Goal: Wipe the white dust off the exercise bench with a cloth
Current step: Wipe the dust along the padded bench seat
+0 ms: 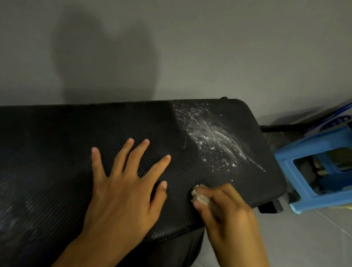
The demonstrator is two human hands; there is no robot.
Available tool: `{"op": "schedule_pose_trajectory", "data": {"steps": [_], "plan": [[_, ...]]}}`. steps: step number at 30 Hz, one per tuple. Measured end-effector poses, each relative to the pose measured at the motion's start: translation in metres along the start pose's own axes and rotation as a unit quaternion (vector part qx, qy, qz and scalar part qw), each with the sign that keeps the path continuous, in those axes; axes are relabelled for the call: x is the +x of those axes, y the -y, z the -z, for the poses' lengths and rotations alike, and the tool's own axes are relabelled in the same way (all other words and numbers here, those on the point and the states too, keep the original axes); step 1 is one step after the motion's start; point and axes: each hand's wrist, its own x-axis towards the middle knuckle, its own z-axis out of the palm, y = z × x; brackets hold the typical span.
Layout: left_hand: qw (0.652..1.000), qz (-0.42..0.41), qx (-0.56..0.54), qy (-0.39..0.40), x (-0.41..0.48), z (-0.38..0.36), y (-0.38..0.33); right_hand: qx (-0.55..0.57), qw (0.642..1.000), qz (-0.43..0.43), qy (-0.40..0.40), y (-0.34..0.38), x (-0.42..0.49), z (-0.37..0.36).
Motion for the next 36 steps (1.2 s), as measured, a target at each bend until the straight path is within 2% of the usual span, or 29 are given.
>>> {"op": "schedule_pose_trajectory", "data": {"steps": [4,8,13,19,22,24,27,30,33,36], "plan": [[1.0,-0.004,0.016,-0.007,-0.002,-0.002,-0.001,-0.051,0.998,-0.015,-0.031,-0.017,0.019,0.013],[1.0,-0.006,0.019,-0.013,-0.003,-0.001,-0.001,-0.043,0.996,-0.034,-0.076,-0.008,0.042,0.001],[0.999,-0.009,0.025,-0.017,-0.002,-0.002,0.0,0.01,1.0,-0.006,-0.015,0.004,0.014,-0.002],[0.999,-0.007,0.032,-0.024,-0.003,-0.003,-0.001,-0.081,0.994,-0.035,-0.062,0.005,0.074,0.002],[0.999,-0.002,0.035,-0.024,-0.002,-0.003,-0.001,-0.017,1.0,0.011,-0.013,0.01,0.059,-0.005],[0.999,-0.004,0.031,-0.029,-0.002,-0.004,-0.001,0.022,1.0,0.002,-0.003,0.005,0.043,-0.002],[0.999,-0.007,0.032,-0.033,-0.002,-0.005,-0.001,-0.034,0.998,-0.031,-0.034,-0.004,0.056,0.001],[0.999,-0.007,0.028,-0.033,-0.003,-0.005,-0.001,-0.071,0.995,-0.019,-0.063,0.01,0.083,-0.003],[0.999,-0.007,0.028,-0.032,-0.002,-0.005,0.0,-0.04,0.999,0.021,-0.023,0.023,0.077,-0.012],[0.999,-0.005,0.025,-0.032,-0.003,-0.005,0.0,-0.015,1.0,0.015,-0.001,0.024,0.06,-0.01]]}}
